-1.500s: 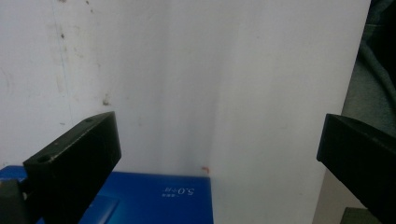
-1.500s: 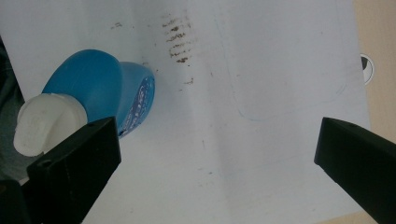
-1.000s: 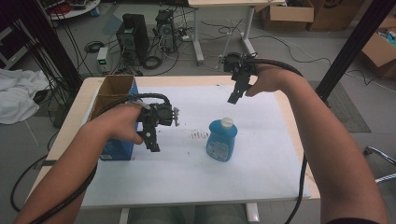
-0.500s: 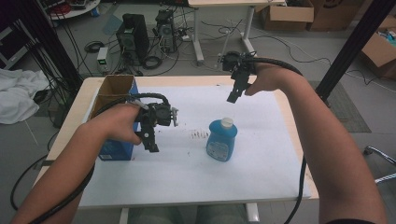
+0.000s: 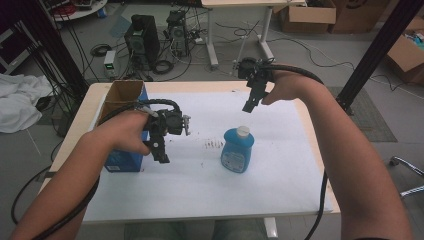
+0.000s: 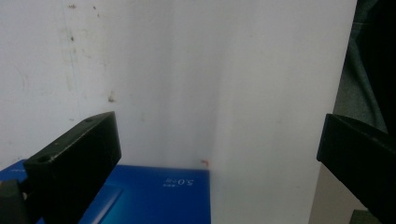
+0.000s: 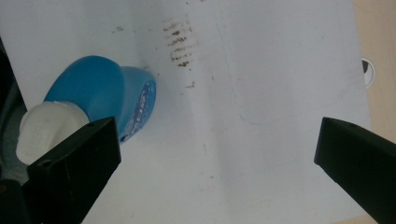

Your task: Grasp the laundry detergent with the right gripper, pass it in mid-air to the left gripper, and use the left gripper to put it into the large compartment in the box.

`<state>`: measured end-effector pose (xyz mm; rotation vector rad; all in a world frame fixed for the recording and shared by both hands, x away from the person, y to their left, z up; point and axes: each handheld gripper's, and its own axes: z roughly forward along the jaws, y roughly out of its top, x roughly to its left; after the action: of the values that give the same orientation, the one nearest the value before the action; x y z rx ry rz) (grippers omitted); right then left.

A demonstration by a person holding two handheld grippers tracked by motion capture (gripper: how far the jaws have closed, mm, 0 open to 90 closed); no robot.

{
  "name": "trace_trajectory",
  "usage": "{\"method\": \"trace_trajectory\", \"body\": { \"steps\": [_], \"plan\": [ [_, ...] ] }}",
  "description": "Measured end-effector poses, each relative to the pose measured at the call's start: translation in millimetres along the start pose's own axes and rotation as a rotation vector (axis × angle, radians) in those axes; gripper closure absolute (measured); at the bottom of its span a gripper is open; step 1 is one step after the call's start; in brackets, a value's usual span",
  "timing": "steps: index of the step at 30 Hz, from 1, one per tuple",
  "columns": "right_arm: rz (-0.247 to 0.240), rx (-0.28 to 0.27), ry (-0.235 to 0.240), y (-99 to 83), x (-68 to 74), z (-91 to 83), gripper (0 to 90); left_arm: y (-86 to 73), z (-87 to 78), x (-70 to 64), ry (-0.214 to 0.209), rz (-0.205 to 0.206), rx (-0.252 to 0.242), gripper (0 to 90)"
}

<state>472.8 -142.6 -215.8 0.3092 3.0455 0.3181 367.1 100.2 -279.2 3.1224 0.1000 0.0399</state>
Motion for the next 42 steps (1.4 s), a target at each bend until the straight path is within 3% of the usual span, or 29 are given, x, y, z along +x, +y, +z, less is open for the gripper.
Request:
{"method": "trace_trajectory", "body": {
  "steps": [5,6,7,9,10,11,13,14,16,17,19,22,23,24,25,27,28,29,32,37,42],
  "plan": [
    [-0.026,-0.107,0.007,-1.1,4.1,3.9,0.1,0.6,-0.2,0.2,0.002,0.000,-0.002,0.1],
    [-0.026,-0.107,0.007,-1.1,4.1,3.9,0.1,1.1,-0.7,0.3,0.002,0.003,0.001,0.1],
    [-0.031,-0.165,-0.010,-1.9,5.0,4.0,0.2,2.0,-1.0,0.2,0.006,0.003,0.000,0.1],
    [-0.027,-0.188,-0.014,-2.1,5.2,4.2,0.0,3.8,-1.6,-0.2,0.014,0.006,0.007,0.1],
    [-0.022,-0.233,-0.027,-2.7,5.3,4.8,0.0,4.7,-2.4,-0.3,0.016,0.010,0.007,0.1],
    [-0.011,-0.308,-0.038,-3.8,4.3,6.0,0.0,5.5,-2.7,-0.7,0.014,0.010,0.003,0.1],
    [0.013,-0.391,-0.055,-5.7,2.3,6.4,0.0,6.9,-3.6,-1.0,0.015,0.013,0.001,0.1],
    [0.013,-0.391,-0.055,-5.7,2.3,6.4,0.0,7.3,-3.7,-1.0,0.016,0.014,-0.001,0.1],
    [0.057,-0.493,-0.069,-10.1,-1.3,6.2,0.0,8.1,-3.3,-1.4,0.020,0.013,0.005,0.1],
    [0.057,-0.493,-0.069,-10.1,-1.3,6.2,0.0,8.3,-2.7,-1.5,0.017,0.015,0.005,0.1],
    [0.113,-0.571,-0.098,-18.7,-6.8,7.0,0.0,8.0,-2.1,-2.2,0.017,0.016,0.002,0.1],
    [0.142,-0.599,-0.122,-25.3,-10.1,7.1,0.0,6.7,-2.1,-2.9,0.015,0.016,-0.001,0.1],
    [0.188,-0.639,-0.139,-36.8,-15.4,6.4,0.0,6.1,-2.5,-3.1,0.016,0.016,-0.001,0.1],
    [0.188,-0.639,-0.139,-36.8,-15.4,6.4,0.0,5.8,-2.8,-3.2,0.016,0.016,0.001,0.1],
    [0.228,-0.672,-0.163,-49.3,-19.7,4.8,0.0,5.2,-3.1,-3.1,0.017,0.015,0.000,0.1],
    [0.246,-0.689,-0.165,-54.6,-21.1,4.1,0.0,4.6,-3.8,-2.9,0.018,0.014,0.001,0.1],
    [0.284,-0.727,-0.155,-71.1,-24.5,2.9,0.0,4.3,-3.5,-3.0,0.020,0.013,-0.004,0.1],
    [0.284,-0.727,-0.155,-71.1,-24.5,2.9,0.0,4.3,-3.4,-3.0,0.023,0.013,-0.005,0.1],
    [0.314,-0.780,-0.166,-93.3,-24.3,1.9,0.0,4.8,-3.6,-3.0,0.024,0.018,-0.003,0.1],
    [0.348,-0.825,-0.195,-125.0,-16.1,3.7,0.0,6.5,-4.2,-4.2,0.030,0.029,-0.008,0.1],
    [0.329,-0.894,-0.220,-152.4,6.9,8.6,0.0,5.5,-6.0,-7.3,0.031,0.038,-0.018,0.1]
  ]
}}
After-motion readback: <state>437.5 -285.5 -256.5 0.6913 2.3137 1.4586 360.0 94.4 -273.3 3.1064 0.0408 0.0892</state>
